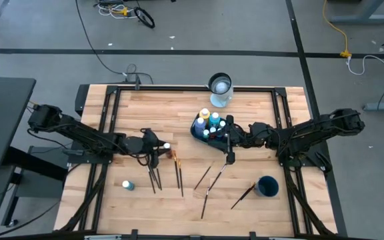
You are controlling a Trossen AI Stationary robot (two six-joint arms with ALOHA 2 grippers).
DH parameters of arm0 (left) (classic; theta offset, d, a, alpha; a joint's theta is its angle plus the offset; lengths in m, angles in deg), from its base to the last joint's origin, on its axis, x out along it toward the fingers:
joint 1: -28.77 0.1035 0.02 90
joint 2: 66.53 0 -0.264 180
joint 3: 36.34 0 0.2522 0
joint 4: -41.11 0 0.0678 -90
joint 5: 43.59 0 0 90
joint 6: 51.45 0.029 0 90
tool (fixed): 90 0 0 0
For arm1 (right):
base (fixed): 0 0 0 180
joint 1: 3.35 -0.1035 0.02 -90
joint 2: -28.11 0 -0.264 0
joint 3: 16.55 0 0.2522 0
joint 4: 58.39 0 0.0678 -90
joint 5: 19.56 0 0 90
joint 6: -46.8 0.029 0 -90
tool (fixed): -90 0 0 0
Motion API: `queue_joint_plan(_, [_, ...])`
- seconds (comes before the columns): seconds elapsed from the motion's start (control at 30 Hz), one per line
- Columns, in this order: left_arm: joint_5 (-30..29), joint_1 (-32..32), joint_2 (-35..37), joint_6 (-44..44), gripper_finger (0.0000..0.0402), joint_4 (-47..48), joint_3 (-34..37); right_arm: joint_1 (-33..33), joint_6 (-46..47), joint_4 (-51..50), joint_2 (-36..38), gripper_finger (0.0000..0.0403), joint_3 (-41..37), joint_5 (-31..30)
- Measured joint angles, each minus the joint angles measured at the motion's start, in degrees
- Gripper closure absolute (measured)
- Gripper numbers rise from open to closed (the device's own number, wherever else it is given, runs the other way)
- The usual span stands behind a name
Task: Pick & Place Paint Supplies
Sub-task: Put the red paint bottle into the green bin
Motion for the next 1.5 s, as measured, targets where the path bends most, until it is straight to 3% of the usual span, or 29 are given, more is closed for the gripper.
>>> queue_joint_plan(0.2, [-0.65,0.11,0.07,8.66,0.0274,-14.32,-2.88,0.00,-0.22,0.04,-0.02,0.0218,0.00,-0.02])
queue_joint_plan(0.4, [-0.76,0.19,-4.08,18.44,0.0262,-15.15,-12.27,0.01,-0.78,2.68,-0.01,0.0218,-0.02,-5.98])
queue_joint_plan(0.5, [-1.42,0.86,-10.05,18.95,0.0273,-15.10,-18.39,0.04,-1.53,-0.49,1.17,0.0218,-0.02,-4.70])
queue_joint_plan(0.63, [-2.14,1.90,-19.28,20.22,0.0272,-14.93,-25.36,-0.09,-3.97,-11.19,7.12,0.0218,-0.02,-2.57])
queue_joint_plan(0.8, [-4.74,3.12,-29.58,19.86,0.0252,-15.03,-32.10,-0.07,-1.61,-30.48,18.71,0.0218,0.00,-8.22])
queue_joint_plan(0.97, [-4.72,4.77,-36.74,18.80,0.0266,-15.13,-36.69,-0.07,2.58,-41.91,25.16,0.0218,-0.02,-10.62])
queue_joint_plan(1.2, [-4.18,6.56,-44.39,18.24,0.0262,-15.10,-40.41,-0.04,-0.33,-41.53,25.83,0.0218,-0.02,-10.46])
queue_joint_plan(1.33, [-7.12,6.83,-47.54,19.20,0.0253,-15.25,-41.45,0.00,-2.92,-40.93,25.83,0.0218,-0.02,-10.51])
queue_joint_plan(1.5, [-8.23,7.77,-48.87,18.93,0.0267,-15.47,-42.05,0.04,-4.85,-40.30,25.83,0.0218,0.00,-10.49])
